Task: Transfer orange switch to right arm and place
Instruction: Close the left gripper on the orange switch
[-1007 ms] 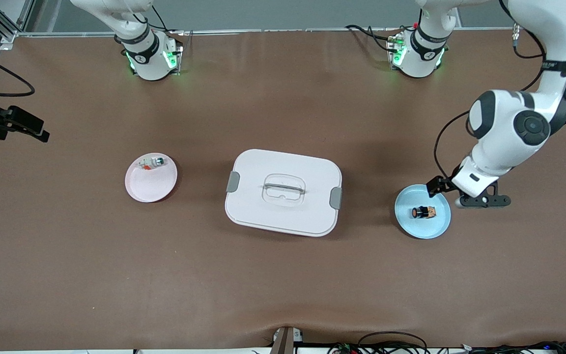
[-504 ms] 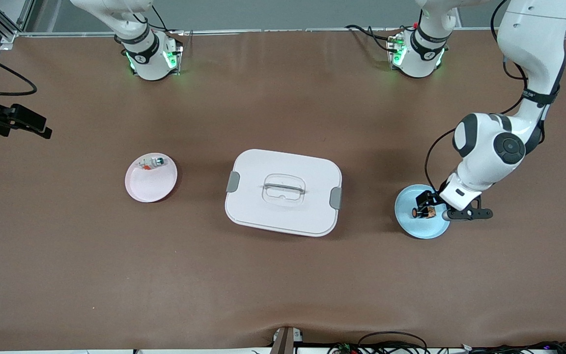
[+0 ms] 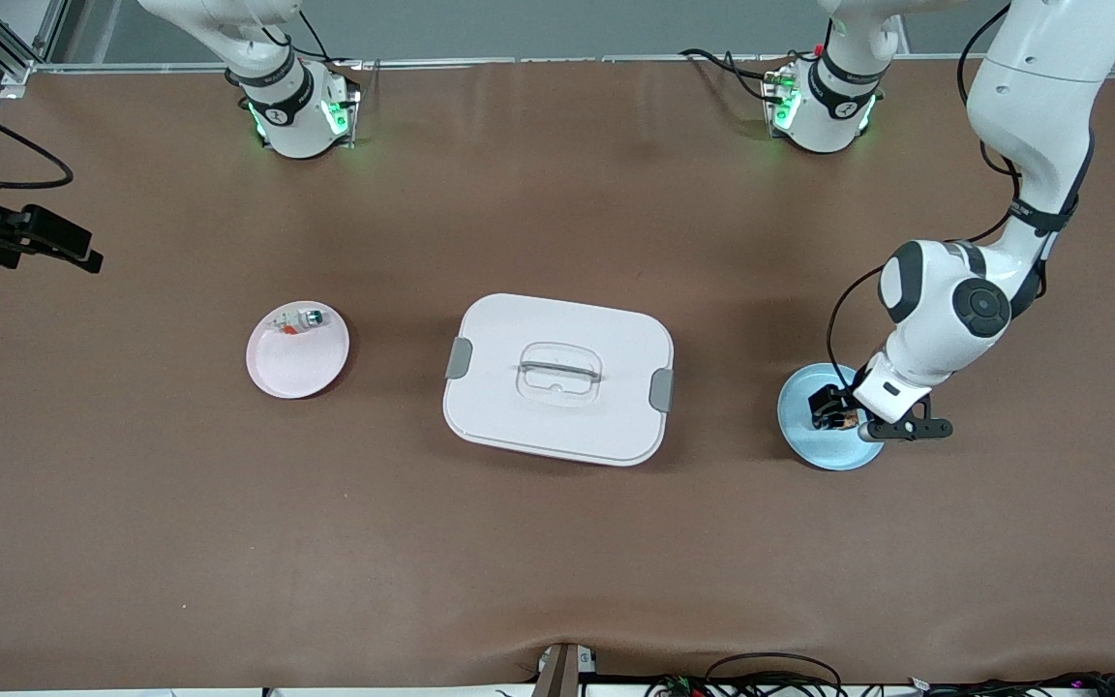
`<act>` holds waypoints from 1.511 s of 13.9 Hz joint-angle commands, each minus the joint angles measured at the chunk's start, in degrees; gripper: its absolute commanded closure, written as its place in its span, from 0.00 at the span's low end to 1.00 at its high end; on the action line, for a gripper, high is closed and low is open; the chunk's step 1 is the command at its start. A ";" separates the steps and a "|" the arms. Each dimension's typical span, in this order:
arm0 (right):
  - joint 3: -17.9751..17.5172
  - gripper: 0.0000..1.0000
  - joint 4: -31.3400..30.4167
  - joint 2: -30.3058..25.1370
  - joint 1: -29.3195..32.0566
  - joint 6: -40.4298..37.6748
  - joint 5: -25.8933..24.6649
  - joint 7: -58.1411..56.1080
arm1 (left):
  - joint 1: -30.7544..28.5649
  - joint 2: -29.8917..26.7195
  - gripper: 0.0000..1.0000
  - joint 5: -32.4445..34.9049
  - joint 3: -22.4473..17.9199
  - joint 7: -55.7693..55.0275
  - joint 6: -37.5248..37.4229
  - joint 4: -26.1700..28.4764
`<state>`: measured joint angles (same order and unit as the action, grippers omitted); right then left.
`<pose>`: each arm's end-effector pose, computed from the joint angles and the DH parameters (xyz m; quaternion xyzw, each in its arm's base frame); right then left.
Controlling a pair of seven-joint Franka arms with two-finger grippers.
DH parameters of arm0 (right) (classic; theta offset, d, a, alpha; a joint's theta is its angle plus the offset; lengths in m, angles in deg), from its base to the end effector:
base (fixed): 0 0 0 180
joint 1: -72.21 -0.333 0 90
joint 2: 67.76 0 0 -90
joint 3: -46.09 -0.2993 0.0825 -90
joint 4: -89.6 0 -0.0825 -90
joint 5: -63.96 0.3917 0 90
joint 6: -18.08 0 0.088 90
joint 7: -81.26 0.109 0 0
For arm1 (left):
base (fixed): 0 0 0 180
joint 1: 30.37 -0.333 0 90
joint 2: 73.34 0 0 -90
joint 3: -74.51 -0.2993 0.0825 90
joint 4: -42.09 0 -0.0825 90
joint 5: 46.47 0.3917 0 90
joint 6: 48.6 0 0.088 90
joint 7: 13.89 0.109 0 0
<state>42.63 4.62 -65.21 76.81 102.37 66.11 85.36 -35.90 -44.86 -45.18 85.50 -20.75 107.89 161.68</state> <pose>0.5651 -0.0076 0.6140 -0.9984 0.0443 0.0287 0.0193 0.5940 -0.0582 0.1783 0.9960 0.0171 0.0734 0.0474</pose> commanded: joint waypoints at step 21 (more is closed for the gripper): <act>-0.32 0.00 -0.89 -1.32 0.68 0.18 -0.66 -0.32 | 0.52 -14.76 1.00 0.29 0.79 -3.40 -19.88 -2.60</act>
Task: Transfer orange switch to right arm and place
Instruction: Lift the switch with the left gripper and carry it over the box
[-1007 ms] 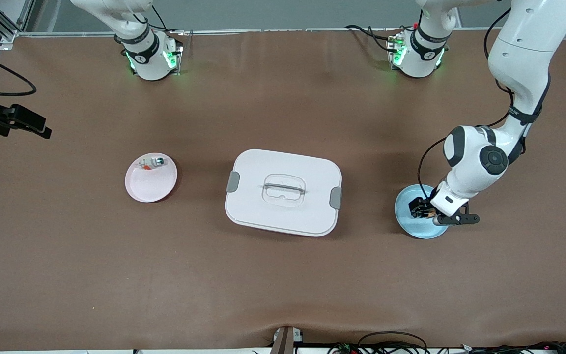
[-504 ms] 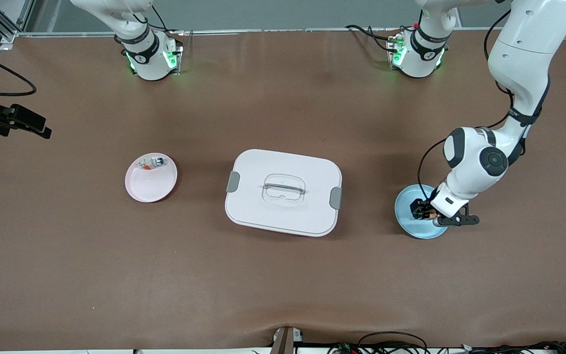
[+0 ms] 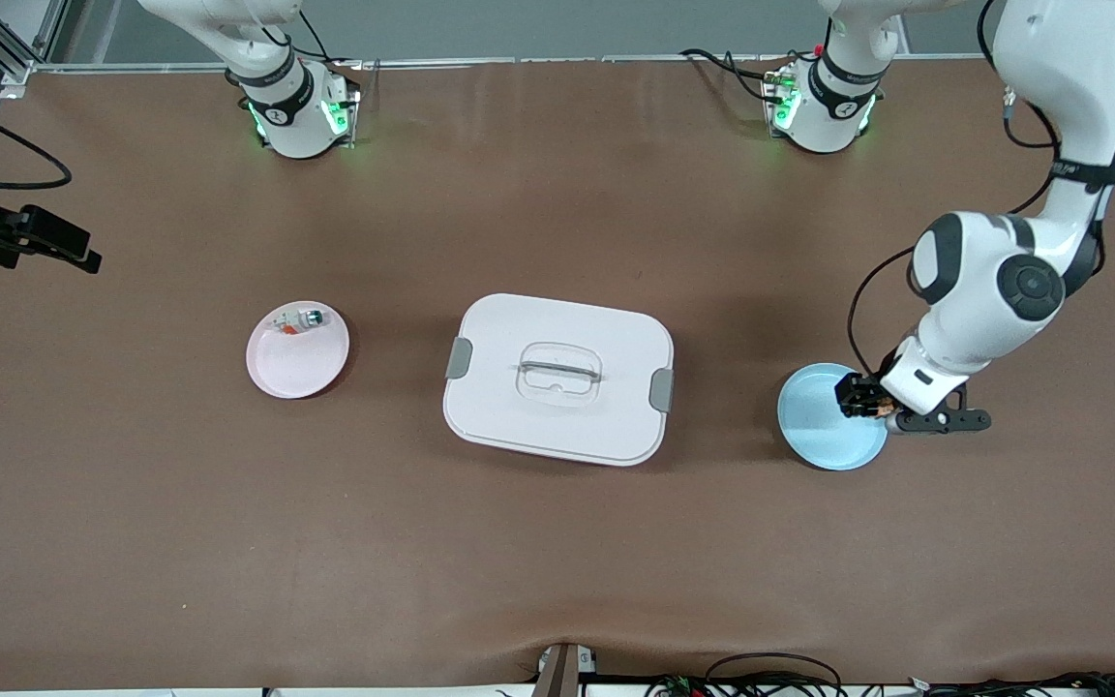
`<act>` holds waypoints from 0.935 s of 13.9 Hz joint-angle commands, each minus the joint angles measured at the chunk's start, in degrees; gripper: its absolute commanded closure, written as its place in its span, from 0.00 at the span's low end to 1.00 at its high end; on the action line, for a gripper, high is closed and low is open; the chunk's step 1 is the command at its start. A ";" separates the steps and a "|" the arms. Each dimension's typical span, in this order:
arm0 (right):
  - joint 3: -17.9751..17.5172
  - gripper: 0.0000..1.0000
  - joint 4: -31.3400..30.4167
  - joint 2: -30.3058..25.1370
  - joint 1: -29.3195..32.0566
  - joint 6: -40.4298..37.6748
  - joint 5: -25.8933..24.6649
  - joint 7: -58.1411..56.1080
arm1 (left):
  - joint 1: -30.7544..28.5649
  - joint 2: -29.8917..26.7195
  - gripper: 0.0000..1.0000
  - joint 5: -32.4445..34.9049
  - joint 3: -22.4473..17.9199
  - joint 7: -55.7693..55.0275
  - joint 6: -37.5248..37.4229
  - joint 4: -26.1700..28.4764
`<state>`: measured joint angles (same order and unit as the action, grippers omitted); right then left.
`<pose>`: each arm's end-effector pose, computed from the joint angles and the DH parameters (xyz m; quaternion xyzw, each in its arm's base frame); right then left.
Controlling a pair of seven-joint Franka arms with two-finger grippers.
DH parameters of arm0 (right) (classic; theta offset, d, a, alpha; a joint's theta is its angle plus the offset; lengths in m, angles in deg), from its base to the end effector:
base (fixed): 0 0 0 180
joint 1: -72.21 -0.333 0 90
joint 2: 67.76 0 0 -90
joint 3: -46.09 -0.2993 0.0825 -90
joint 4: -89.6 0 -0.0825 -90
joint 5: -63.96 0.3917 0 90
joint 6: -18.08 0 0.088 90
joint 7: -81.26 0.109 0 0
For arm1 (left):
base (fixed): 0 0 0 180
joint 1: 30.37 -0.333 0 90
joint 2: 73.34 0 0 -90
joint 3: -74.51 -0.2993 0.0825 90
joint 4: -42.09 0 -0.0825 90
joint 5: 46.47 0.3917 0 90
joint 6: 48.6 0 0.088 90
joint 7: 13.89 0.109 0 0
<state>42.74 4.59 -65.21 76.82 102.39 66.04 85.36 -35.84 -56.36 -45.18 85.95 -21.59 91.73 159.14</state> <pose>0.5652 -0.0089 0.6138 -0.9984 0.0454 0.0288 0.0187 0.6019 -0.0604 0.2870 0.9980 0.0127 0.0551 0.0278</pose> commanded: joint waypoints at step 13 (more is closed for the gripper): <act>-0.43 0.00 0.36 0.43 1.72 0.60 -0.41 0.11 | 1.42 -1.53 1.00 -8.74 18.08 -46.21 -25.27 -21.58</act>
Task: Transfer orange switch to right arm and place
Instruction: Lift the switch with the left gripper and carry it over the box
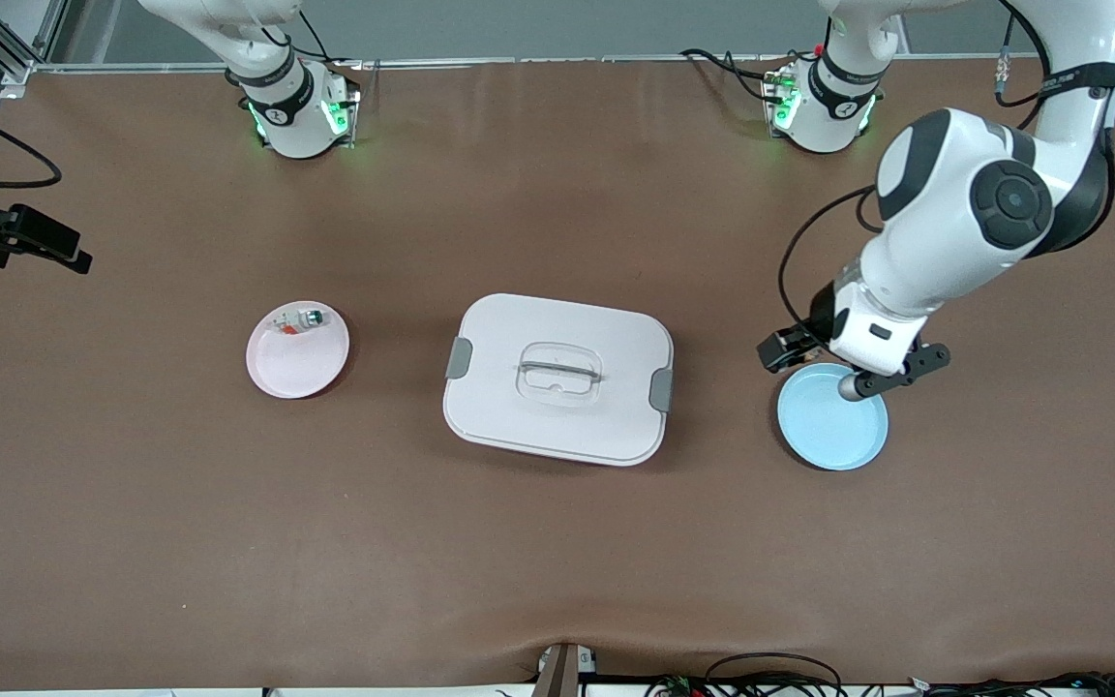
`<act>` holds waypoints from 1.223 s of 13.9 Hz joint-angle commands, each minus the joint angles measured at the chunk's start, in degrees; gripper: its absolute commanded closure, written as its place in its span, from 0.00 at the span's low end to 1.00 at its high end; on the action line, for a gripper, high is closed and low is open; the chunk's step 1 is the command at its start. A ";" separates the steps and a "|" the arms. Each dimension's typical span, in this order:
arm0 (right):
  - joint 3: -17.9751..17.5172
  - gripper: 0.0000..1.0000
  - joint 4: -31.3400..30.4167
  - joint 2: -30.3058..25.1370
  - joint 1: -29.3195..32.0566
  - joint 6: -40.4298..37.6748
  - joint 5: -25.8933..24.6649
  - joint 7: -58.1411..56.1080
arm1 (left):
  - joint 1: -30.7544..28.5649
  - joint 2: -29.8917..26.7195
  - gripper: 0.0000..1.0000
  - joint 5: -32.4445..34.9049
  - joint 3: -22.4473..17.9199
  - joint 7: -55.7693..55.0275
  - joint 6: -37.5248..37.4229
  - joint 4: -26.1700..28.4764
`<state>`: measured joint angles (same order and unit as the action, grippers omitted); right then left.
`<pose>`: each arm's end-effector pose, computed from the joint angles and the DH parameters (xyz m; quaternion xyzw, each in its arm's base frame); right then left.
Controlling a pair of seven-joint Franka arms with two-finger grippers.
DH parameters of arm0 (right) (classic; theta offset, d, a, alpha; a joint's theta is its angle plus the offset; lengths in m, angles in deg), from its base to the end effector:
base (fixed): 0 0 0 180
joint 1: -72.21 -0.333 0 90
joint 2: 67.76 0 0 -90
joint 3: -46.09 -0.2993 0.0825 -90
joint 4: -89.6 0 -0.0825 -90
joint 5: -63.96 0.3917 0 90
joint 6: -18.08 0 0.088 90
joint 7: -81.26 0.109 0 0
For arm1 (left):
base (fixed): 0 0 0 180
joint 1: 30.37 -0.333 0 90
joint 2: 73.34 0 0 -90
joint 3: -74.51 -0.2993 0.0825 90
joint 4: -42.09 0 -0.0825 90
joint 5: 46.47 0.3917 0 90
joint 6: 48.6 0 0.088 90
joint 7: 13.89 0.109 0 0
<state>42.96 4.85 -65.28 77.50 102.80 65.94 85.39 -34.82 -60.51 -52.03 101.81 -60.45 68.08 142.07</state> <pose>0.5655 -0.0180 0.6171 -0.9982 0.0536 0.0222 0.0180 0.5877 -0.2345 0.4435 0.9673 0.2308 -0.0168 0.1038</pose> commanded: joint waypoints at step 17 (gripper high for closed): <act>-1.35 0.00 -14.37 -2.30 -4.39 10.35 26.89 -0.16 | 21.75 20.12 1.00 -5.95 2.93 -70.84 13.03 -22.89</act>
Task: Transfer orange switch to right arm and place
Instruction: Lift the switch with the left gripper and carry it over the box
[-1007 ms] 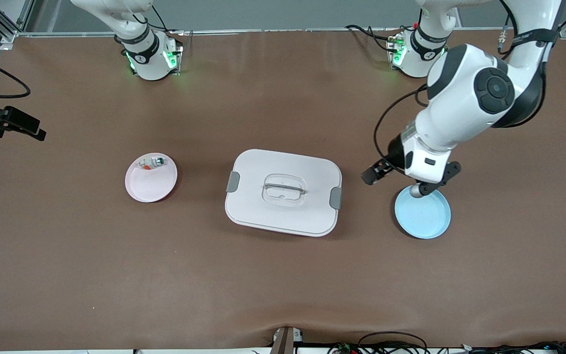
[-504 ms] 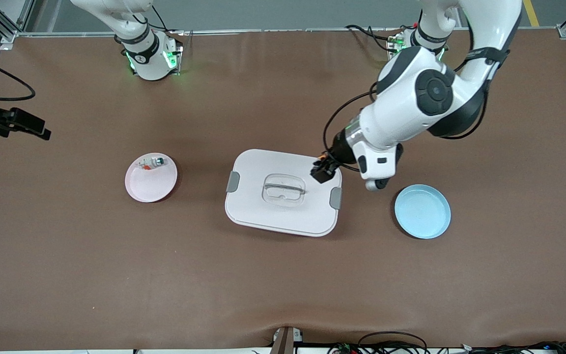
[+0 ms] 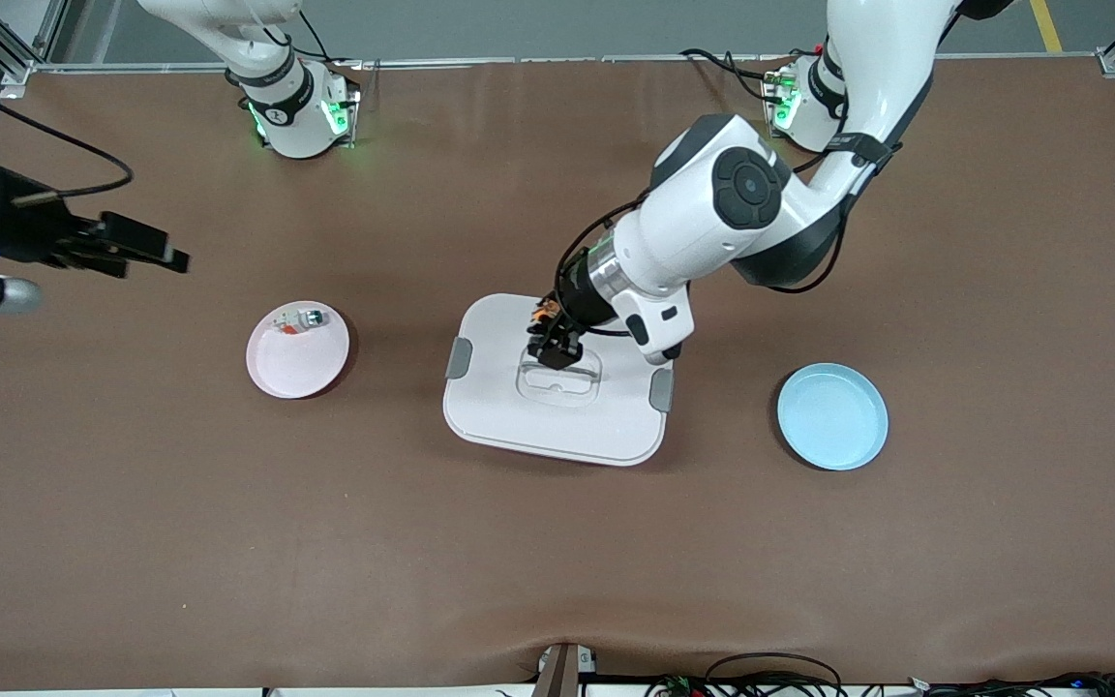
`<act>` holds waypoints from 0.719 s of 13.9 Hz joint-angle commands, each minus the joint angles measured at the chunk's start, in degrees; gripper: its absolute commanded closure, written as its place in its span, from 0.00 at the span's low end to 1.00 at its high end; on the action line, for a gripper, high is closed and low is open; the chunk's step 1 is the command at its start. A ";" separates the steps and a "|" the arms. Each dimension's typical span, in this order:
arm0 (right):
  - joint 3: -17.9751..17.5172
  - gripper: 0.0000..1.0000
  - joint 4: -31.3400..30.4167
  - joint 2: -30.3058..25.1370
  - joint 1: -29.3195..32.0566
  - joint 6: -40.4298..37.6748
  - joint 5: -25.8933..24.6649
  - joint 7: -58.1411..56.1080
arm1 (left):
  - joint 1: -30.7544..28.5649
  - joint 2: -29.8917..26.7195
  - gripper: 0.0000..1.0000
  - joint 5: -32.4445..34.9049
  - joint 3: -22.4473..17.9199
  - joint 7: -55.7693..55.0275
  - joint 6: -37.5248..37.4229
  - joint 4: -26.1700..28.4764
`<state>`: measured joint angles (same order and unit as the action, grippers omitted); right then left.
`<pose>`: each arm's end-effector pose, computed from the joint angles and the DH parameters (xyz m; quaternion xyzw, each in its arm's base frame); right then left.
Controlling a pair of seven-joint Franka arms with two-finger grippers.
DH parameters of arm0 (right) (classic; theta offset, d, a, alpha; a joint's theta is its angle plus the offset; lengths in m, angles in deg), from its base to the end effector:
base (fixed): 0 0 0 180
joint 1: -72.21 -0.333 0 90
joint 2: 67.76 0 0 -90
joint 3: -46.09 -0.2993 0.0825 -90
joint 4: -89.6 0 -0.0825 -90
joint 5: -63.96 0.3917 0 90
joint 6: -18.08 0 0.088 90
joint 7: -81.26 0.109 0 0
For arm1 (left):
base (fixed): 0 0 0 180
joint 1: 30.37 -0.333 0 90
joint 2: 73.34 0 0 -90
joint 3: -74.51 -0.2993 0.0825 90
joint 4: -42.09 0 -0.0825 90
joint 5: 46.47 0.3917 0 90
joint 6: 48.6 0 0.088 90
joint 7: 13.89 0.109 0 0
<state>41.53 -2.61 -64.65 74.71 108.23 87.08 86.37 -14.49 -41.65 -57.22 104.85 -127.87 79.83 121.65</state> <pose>0.5730 0.0623 0.5657 -0.9777 0.0355 0.0567 0.1991 0.5586 -0.4753 0.4458 0.7383 0.6162 -0.1732 0.2124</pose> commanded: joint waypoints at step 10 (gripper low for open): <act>-0.01 0.00 -21.79 -6.45 -16.89 30.25 25.90 -3.87 | 5.91 3.47 1.00 -0.77 -0.11 -12.49 1.74 -4.77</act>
<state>41.07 -20.86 -68.93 61.36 134.64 109.67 84.03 -9.61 -38.98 -57.22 104.86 -139.21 81.91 118.62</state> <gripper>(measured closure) 0.000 0.273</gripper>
